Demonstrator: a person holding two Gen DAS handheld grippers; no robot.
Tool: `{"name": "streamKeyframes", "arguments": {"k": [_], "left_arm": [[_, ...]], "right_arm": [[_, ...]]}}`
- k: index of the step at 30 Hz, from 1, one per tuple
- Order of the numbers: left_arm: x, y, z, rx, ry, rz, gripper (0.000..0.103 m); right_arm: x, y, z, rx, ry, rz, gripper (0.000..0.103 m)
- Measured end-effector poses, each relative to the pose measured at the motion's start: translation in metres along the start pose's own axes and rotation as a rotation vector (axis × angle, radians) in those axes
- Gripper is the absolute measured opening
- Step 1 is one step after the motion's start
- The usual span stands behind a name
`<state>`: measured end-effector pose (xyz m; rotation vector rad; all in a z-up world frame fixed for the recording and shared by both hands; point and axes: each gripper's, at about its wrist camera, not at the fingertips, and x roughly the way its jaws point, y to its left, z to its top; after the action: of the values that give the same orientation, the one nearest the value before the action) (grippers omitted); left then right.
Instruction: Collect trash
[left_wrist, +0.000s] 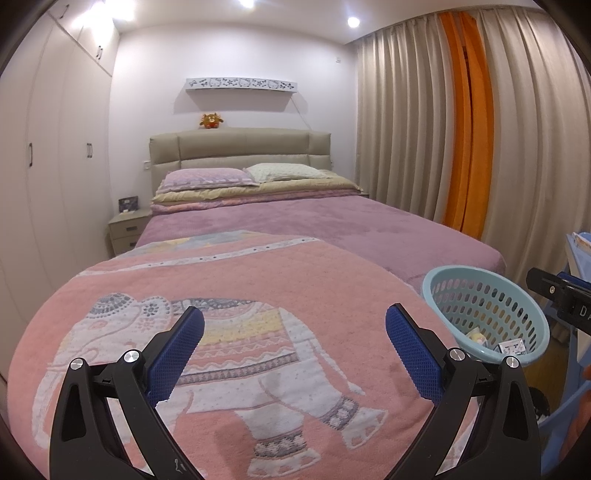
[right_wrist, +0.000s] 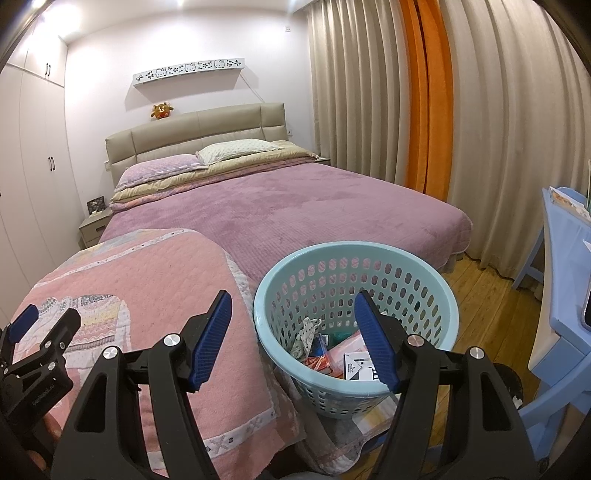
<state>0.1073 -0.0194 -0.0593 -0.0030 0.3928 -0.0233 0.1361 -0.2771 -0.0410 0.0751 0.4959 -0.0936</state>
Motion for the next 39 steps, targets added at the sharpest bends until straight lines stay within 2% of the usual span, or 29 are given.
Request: {"name": "streamKeyframes", "arguments": {"k": [4,11,16,23,31,36,39], "left_arm": [[-0.005,-0.005,0.0,0.043,-0.001,0.018,0.095],[-0.02,-0.01,0.011,0.053,-0.002,0.034,0.095],[-0.027,-0.001,0.016,0.025,0.012,0.028,0.095],[-0.041,0.004,0.02,0.035,0.005,0.061,0.095],[-0.048,0.005,0.024,0.04,-0.007,0.06,0.095],[-0.047,0.013,0.026,0.004,0.023,0.03,0.095],[-0.051,0.019,0.028,-0.004,0.011,0.053,0.095]], "right_arm": [[0.002,0.0,0.0,0.007,0.007,0.004,0.065],[-0.001,0.002,0.002,-0.006,0.0,0.011,0.065],[-0.009,0.01,0.002,-0.028,-0.02,0.011,0.065],[-0.015,0.018,0.006,-0.035,-0.021,0.026,0.065],[-0.022,0.027,0.009,-0.051,-0.029,0.036,0.065],[-0.024,0.032,0.012,-0.064,-0.033,0.045,0.065],[-0.024,0.039,0.014,-0.075,-0.038,0.058,0.065]]}}
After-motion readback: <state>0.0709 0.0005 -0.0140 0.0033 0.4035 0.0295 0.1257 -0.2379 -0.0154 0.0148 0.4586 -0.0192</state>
